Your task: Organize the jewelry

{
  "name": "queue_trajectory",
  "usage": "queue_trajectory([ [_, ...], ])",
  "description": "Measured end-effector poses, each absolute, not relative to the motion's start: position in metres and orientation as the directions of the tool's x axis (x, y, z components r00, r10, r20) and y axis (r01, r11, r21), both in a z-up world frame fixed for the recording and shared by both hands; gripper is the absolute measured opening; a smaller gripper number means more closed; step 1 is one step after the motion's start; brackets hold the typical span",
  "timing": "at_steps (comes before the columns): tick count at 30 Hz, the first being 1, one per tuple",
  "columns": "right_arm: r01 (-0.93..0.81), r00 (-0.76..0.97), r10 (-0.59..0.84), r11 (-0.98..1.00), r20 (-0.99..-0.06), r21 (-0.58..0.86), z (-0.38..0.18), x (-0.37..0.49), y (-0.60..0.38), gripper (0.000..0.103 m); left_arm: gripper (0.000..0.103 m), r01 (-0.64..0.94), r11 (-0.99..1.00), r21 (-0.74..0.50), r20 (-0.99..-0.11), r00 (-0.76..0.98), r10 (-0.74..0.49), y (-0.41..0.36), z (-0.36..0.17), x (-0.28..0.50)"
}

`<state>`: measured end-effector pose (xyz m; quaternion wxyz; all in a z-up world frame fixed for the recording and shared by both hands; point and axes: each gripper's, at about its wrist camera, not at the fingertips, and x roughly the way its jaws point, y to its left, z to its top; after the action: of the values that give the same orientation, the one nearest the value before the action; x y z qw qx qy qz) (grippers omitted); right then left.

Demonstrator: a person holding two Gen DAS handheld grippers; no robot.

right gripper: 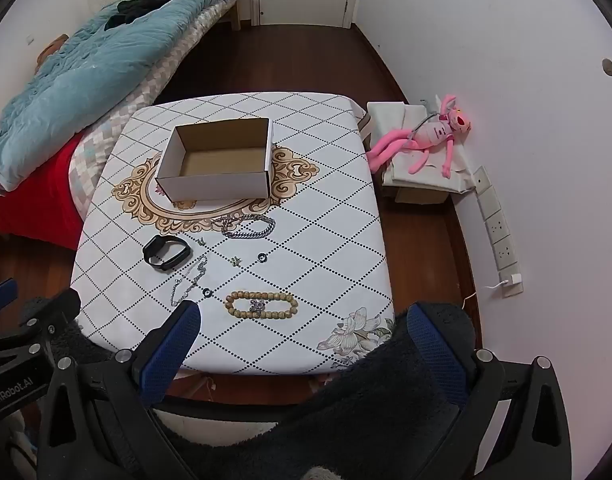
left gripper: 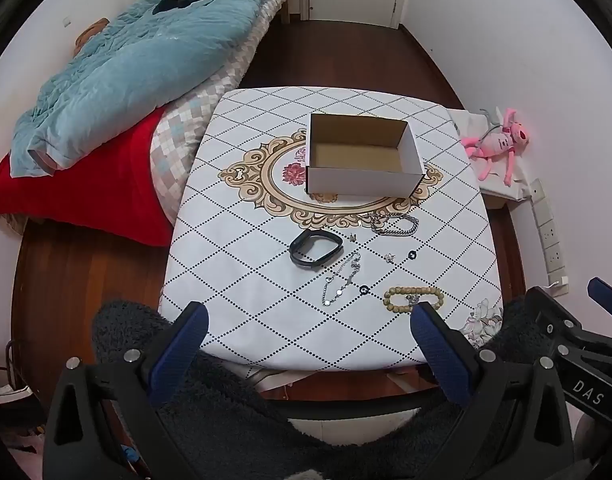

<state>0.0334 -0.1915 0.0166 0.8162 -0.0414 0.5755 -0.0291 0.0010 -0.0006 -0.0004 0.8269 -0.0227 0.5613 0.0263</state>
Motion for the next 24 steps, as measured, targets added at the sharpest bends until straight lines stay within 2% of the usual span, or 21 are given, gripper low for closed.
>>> queue_trajectory([
  [24,0.0,0.325,-0.095,0.995,-0.941,-0.1,0.0187,0.0331,-0.1909,0.103,0.103,-0.056,0.998,-0.023,-0.923,0.385,0.001,-0.0021,0.0076,0.0007],
])
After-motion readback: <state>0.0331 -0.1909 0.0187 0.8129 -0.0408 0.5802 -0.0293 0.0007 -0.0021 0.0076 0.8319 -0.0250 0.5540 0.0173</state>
